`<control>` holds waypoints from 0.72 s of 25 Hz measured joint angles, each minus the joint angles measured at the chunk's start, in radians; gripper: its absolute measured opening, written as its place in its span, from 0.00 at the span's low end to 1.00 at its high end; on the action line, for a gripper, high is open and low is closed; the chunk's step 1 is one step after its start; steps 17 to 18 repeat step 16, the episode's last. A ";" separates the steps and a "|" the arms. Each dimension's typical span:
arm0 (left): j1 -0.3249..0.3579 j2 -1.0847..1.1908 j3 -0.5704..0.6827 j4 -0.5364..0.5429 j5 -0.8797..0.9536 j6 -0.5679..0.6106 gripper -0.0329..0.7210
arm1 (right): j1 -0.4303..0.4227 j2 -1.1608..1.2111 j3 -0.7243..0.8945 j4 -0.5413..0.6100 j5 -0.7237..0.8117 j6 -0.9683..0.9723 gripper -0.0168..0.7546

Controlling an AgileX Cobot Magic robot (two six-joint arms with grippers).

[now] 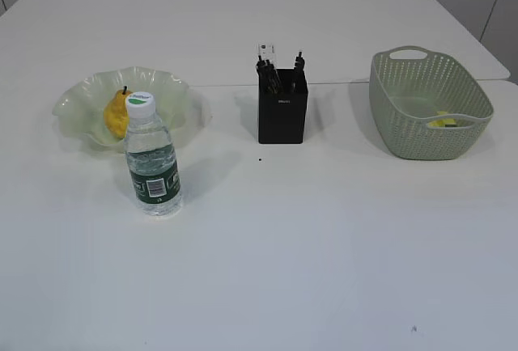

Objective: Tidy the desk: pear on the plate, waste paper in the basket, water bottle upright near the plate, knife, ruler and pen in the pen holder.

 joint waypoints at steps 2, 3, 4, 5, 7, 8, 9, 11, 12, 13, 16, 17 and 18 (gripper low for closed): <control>0.000 0.000 0.000 0.000 0.000 0.000 0.80 | 0.000 0.000 0.000 0.000 0.000 0.000 0.50; 0.000 0.000 0.000 0.000 0.000 0.000 0.80 | 0.000 0.000 0.000 0.000 0.000 0.000 0.50; 0.000 0.000 0.000 0.000 0.000 0.000 0.80 | 0.000 0.000 0.000 0.000 0.000 0.000 0.50; 0.000 0.000 0.000 0.000 0.000 0.000 0.80 | 0.000 0.000 0.000 0.000 0.000 0.000 0.50; 0.000 0.000 0.000 0.000 0.000 0.000 0.80 | 0.000 0.000 0.000 0.000 0.000 0.000 0.50; 0.000 0.000 0.000 0.000 0.000 0.000 0.80 | 0.000 0.000 0.000 0.000 0.000 0.000 0.50; 0.000 0.000 0.000 0.002 0.000 0.000 0.80 | 0.000 0.000 0.000 0.000 0.000 0.000 0.50; 0.000 0.000 0.000 0.004 0.000 0.000 0.80 | 0.000 0.000 0.000 0.000 0.000 0.000 0.50; 0.000 0.000 0.000 0.007 0.000 0.000 0.80 | -0.002 0.000 0.000 0.000 0.000 0.000 0.50; 0.000 0.000 0.000 0.008 0.000 0.000 0.80 | -0.002 0.000 0.000 0.000 0.000 0.000 0.50; 0.000 0.000 0.000 0.013 0.000 0.000 0.80 | -0.002 0.000 0.000 0.000 0.000 0.000 0.50; 0.000 0.000 0.000 0.013 0.000 0.000 0.80 | -0.002 0.000 0.000 0.000 0.000 0.000 0.50; 0.000 0.000 0.000 0.013 0.000 0.000 0.80 | -0.002 0.000 0.000 0.000 0.000 0.000 0.50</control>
